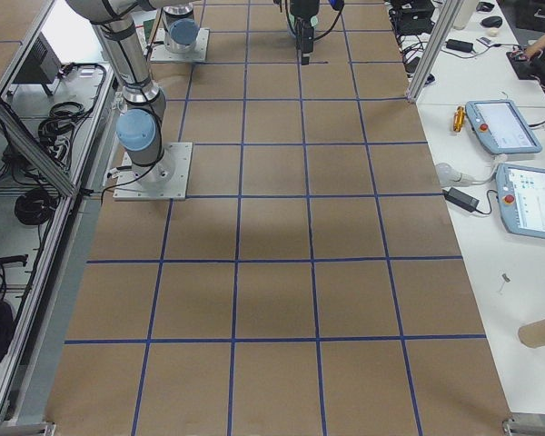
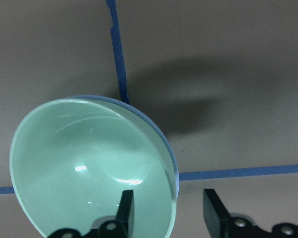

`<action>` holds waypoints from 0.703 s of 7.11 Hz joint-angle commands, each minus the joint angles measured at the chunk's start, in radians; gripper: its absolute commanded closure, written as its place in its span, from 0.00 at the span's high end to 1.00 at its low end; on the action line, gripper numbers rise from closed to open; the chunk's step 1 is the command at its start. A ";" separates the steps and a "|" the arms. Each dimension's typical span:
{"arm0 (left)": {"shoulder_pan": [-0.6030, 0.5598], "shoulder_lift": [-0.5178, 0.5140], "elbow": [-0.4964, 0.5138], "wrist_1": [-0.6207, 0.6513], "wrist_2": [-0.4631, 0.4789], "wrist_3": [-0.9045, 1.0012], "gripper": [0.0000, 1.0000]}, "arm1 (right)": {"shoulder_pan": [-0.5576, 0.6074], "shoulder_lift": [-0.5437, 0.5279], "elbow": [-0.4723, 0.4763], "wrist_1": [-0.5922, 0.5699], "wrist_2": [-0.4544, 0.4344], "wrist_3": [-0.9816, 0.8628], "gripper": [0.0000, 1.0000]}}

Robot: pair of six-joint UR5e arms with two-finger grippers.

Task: Stack green bowl on blue bowl
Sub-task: 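Lower the green bowl into the blue bowl with the left gripper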

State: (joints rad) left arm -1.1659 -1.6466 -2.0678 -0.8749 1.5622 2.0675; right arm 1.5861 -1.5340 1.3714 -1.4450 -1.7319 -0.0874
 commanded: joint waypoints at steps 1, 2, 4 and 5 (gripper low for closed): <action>-0.007 0.013 0.030 -0.015 0.002 -0.112 1.00 | 0.000 0.000 0.000 0.000 0.000 0.000 1.00; -0.042 0.024 0.078 -0.066 0.004 -0.165 1.00 | 0.000 0.000 0.000 0.000 0.000 0.000 1.00; -0.145 0.056 0.232 -0.287 0.001 -0.417 1.00 | 0.000 0.000 0.000 0.000 0.000 0.000 1.00; -0.197 0.065 0.308 -0.382 -0.002 -0.538 1.00 | 0.000 0.000 0.000 0.000 0.000 0.000 1.00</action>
State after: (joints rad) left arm -1.3014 -1.5971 -1.8518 -1.1359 1.5633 1.6823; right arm 1.5861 -1.5340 1.3714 -1.4450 -1.7319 -0.0875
